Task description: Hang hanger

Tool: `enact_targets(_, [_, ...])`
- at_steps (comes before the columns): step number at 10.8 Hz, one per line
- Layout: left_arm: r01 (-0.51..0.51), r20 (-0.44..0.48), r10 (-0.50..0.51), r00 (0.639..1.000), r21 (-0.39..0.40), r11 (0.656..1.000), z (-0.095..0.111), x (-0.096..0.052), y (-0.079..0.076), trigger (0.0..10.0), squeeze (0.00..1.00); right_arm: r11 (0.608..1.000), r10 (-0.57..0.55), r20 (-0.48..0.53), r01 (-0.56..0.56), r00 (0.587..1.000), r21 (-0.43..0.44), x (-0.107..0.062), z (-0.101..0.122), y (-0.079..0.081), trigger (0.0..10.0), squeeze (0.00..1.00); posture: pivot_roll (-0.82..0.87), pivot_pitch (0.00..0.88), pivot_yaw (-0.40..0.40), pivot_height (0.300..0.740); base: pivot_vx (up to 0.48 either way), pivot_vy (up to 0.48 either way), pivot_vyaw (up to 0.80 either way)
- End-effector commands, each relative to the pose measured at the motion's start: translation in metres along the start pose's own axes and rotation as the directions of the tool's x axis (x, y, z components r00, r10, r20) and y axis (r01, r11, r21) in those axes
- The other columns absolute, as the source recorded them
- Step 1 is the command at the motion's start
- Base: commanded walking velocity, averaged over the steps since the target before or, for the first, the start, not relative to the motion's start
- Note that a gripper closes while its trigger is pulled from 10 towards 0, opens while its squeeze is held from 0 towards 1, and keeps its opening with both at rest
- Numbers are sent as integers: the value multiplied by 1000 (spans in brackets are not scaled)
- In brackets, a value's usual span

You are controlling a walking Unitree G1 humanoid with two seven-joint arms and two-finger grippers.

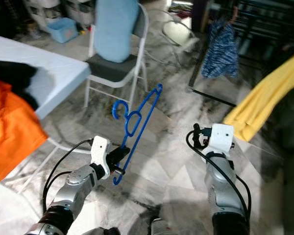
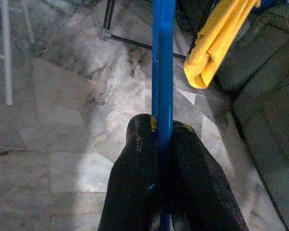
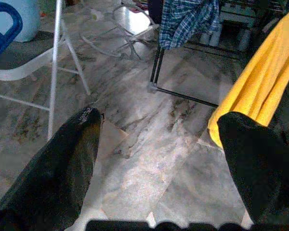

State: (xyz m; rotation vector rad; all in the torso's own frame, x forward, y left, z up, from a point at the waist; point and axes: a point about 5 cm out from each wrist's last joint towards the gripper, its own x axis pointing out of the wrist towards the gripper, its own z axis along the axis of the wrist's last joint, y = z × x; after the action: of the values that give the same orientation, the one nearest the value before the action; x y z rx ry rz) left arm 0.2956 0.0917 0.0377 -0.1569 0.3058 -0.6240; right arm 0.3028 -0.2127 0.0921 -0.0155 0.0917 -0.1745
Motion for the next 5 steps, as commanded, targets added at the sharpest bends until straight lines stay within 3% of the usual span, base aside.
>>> enact_targets(1, [11,-3,-11,1000,10,1000,1,-1,1,10000,0,1000,-9,-17,9,1000,7,0,-3,0,10000,0,-160,125,21,740,0,0,-800])
enact_targets(5, [92,8,-93,996,27,995,0,-1,-9,10000,0,1000,-17,-21,18,1000,9,0,-4,-2,10000,0,-166,124,25,740,0,0,-800])
